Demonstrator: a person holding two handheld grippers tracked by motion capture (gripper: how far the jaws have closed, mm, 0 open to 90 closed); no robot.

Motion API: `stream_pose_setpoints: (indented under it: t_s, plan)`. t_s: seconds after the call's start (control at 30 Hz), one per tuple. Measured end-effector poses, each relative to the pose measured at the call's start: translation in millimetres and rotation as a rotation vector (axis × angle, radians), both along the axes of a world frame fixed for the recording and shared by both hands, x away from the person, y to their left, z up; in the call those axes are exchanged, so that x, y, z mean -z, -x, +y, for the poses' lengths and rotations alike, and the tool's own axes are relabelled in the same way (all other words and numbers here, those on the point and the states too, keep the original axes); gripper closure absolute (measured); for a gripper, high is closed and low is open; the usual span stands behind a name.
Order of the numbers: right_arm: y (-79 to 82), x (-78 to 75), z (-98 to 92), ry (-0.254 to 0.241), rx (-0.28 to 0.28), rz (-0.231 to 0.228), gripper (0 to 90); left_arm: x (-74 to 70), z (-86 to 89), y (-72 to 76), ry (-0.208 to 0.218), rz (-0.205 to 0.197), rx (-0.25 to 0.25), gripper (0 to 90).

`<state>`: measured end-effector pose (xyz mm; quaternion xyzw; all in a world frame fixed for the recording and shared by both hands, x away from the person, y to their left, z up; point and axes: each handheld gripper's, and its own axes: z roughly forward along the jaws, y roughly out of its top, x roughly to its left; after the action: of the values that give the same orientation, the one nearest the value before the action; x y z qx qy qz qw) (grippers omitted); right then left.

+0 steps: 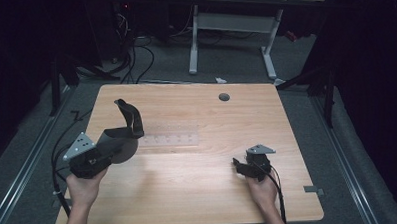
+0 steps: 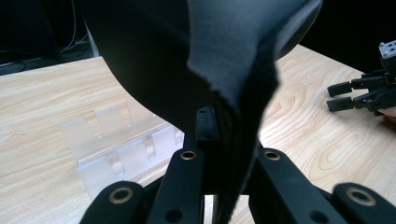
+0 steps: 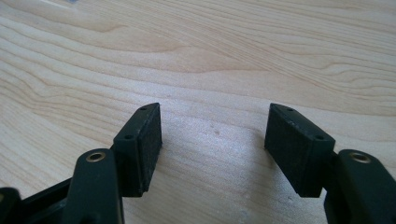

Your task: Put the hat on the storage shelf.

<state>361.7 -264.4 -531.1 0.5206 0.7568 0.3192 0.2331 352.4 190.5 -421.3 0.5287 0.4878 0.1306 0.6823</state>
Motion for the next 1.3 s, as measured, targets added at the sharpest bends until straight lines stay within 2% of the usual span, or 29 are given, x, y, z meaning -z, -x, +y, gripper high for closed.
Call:
stream_pose_setpoints:
  t_s: [0.3, 0.43, 0.6, 0.97, 1.3]
  plan:
    - [0.1, 0.0, 0.1, 0.000, 0.000, 0.000, 36.7, -4.5, 2.7, -6.6, 0.001, -0.010, -0.015, 85.8]
    - [0.1, 0.0, 0.1, 0.000, 0.000, 0.000, 36.7, -8.9, 6.3, -12.8, 0.016, -0.012, -0.023, 85.8]
    - [0.1, 0.0, 0.1, 0.000, 0.000, 0.000, 36.7, -11.4, 7.9, -20.0, -0.014, -0.019, -0.039, 85.8]
    - [0.1, 0.0, 0.0, 0.001, -0.001, 0.000, 36.6, -12.7, 15.9, -38.0, -0.007, -0.032, -0.096, 85.8]
    - [0.2, 0.0, 0.0, 0.001, -0.001, 0.000, 36.6, -7.5, 15.5, -56.4, -0.062, -0.036, -0.127, 85.8]
